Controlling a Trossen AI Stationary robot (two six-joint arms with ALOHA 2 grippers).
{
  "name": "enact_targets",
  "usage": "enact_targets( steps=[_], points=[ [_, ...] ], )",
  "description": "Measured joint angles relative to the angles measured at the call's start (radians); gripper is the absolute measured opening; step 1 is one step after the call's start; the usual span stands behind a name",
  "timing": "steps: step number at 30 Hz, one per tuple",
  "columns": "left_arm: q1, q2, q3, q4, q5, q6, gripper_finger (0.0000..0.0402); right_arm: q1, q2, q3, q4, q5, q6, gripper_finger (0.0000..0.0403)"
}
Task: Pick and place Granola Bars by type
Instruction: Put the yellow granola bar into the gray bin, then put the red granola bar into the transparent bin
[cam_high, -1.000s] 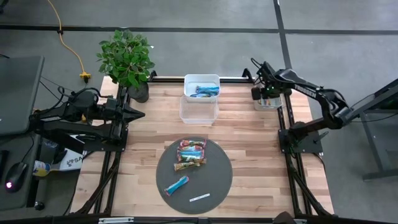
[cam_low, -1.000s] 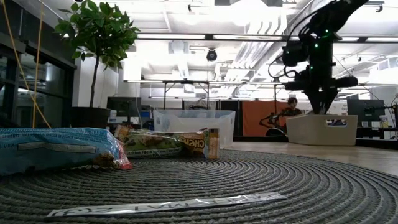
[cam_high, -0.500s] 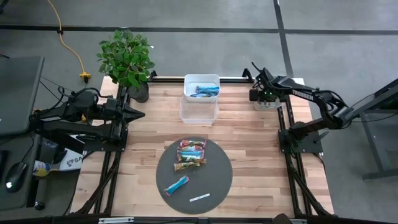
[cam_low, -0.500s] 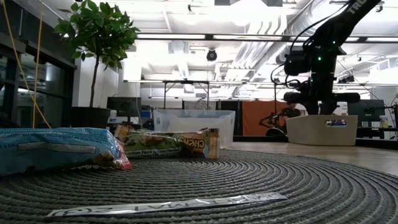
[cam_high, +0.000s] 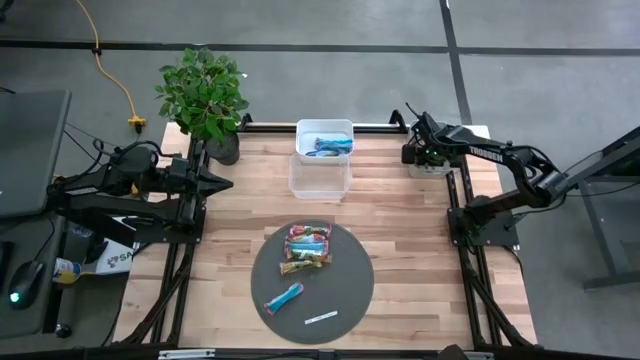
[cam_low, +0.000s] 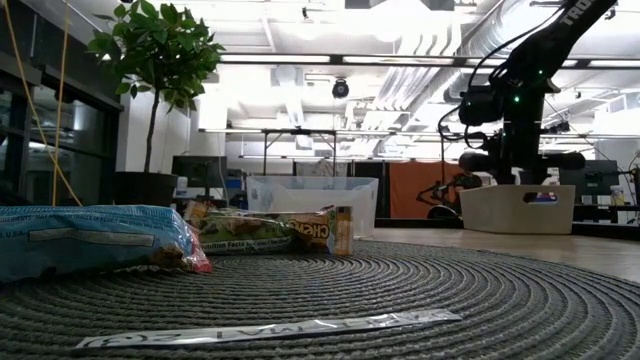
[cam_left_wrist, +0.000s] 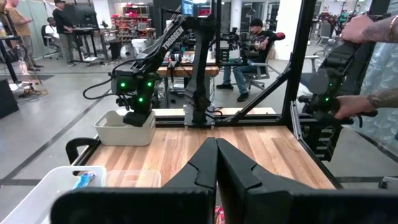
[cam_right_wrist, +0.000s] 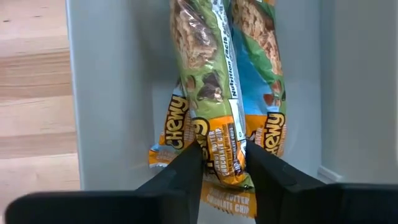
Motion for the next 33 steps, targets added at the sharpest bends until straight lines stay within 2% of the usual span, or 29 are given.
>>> enact_targets(
  steps=[7, 11, 17, 25, 33],
  points=[
    [0.0, 0.0, 0.0, 0.0, 0.0, 0.0, 0.0001, 0.0, 0.0, 0.005, -0.004, 0.0, -0.009, 0.0161],
    [0.0, 0.0, 0.0, 0.0, 0.0, 0.0, 0.0001, 0.0, 0.0, 0.061, -0.066, 0.021, -0.027, 0.0201],
    [0.0, 0.0, 0.0, 0.0, 0.0, 0.0, 0.0001, 0.005, 0.0, 0.158, -0.203, 0.045, -0.064, 0.0229],
    [0.0, 0.0, 0.0, 0.0, 0.0, 0.0, 0.0001, 0.059, 0.0, 0.452, -0.437, 0.208, -0.129, 0.0232],
    [0.0, 0.0, 0.0, 0.0, 0.0, 0.0, 0.0001, 0.12, 0.0, 0.775, -0.574, 0.24, -0.171, 0.0232]
  ],
)
